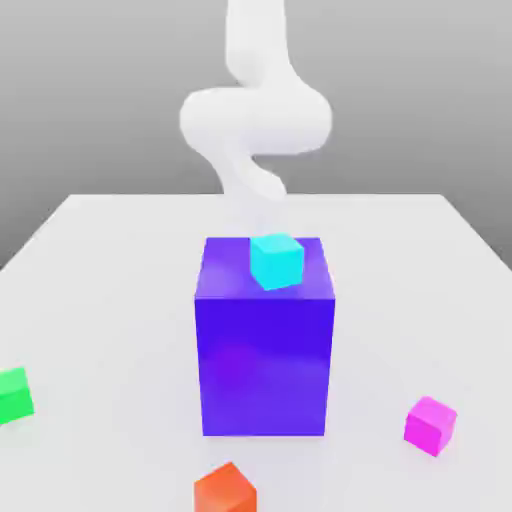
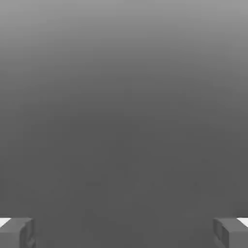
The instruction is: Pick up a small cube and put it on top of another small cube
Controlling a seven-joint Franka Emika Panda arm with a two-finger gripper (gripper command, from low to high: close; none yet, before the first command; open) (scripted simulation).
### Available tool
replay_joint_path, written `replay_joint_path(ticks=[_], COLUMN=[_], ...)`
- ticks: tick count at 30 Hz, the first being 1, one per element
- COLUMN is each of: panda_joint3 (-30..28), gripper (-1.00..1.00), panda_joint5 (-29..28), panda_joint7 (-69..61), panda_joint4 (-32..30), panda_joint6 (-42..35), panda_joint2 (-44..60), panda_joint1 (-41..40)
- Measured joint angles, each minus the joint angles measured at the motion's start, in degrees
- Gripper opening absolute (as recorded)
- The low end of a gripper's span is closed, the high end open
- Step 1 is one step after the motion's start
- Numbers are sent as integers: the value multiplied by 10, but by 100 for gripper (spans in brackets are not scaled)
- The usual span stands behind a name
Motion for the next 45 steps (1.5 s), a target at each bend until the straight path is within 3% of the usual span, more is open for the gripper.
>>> replay_joint_path(ticks=[24,29,30,37,42,45], panda_joint3=[125,85,72,70,111,88], gripper=[0,0,-100,-100,-100,-100], panda_joint5=[-71,-123,-132,-136,-78,-58], panda_joint7=[-90,-56,-49,-46,-89,-131], panda_joint4=[-136,-123,-119,-118,-138,-120], panda_joint6=[233,307,323,326,257,222], panda_joint2=[502,606,626,630,541,529], panda_joint1=[137,175,186,188,160,112])
